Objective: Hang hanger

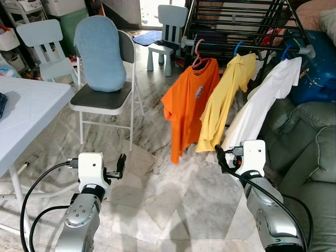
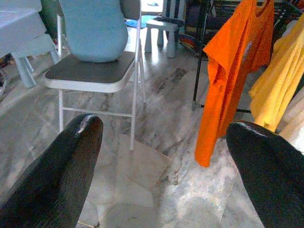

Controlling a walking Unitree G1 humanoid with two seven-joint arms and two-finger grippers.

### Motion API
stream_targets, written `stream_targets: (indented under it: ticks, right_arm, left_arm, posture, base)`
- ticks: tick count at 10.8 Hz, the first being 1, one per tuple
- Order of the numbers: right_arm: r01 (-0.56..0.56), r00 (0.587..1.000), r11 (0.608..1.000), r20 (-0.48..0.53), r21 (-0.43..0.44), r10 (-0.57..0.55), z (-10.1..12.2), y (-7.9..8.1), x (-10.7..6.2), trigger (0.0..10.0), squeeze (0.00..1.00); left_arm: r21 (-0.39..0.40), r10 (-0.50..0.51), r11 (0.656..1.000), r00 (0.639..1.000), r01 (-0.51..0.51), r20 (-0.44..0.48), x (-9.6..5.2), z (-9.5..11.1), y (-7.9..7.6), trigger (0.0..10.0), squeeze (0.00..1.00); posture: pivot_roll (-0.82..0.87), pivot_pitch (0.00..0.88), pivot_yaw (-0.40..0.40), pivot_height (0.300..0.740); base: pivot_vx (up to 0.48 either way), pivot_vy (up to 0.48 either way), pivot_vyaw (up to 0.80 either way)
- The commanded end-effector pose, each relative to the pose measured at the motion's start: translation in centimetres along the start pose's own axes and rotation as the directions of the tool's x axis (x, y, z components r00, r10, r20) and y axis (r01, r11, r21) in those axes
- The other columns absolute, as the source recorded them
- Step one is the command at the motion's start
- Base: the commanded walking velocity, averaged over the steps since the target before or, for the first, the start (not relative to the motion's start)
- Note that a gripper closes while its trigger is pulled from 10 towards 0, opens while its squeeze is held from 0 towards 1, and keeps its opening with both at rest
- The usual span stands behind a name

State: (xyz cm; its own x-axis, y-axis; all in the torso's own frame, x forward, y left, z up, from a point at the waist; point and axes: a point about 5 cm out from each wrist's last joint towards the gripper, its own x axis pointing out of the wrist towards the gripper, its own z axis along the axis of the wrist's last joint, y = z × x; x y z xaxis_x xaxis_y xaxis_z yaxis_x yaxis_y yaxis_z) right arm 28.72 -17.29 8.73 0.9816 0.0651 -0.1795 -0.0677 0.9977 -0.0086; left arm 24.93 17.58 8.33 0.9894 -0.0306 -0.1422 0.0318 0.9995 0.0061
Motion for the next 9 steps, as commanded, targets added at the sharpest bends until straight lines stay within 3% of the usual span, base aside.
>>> stream_targets:
  ticks: [1,7,8,9]
  right_arm:
    - [0.045,0.999,0.987,0.023,0.153,-0.049,2.0,0.6,-1.4,10.0,0.0]
    - [0.045,0.999,0.987,0.023,0.153,-0.049,2.0,0.6,-1.4,10.0,0.0]
    - [0.046,0.999,0.987,0.02,0.154,-0.05,2.0,0.3,-1.4,10.0,0.0]
    - [-0.013,0.999,0.994,0.053,0.111,0.007,2.2,1.4,-0.6,10.0,0.0]
  left_arm:
    - [-0.212,0.083,0.974,0.996,-0.076,0.027,2.1,3.6,2.1,10.0,0.0]
    - [-0.212,0.083,0.974,0.996,-0.076,0.027,2.1,3.6,2.1,10.0,0.0]
    - [-0.183,0.081,0.98,0.996,-0.072,0.045,2.2,3.9,2.0,10.0,0.0]
    - [-0.223,-0.054,0.972,0.992,0.079,0.114,2.0,4.3,-2.5,10.0,0.0]
  posture:
    - [-0.11,0.001,0.054,0.74]
    - [-0.11,0.001,0.054,0.74]
    - [-0.11,0.002,0.05,0.74]
    - [-0.12,0.022,0.029,0.74]
  base:
    - [0.0,0.0,0.0]
    - [0.0,0.0,0.0]
    - [0.0,0.0,0.0]
    - [0.0,0.0,0.0]
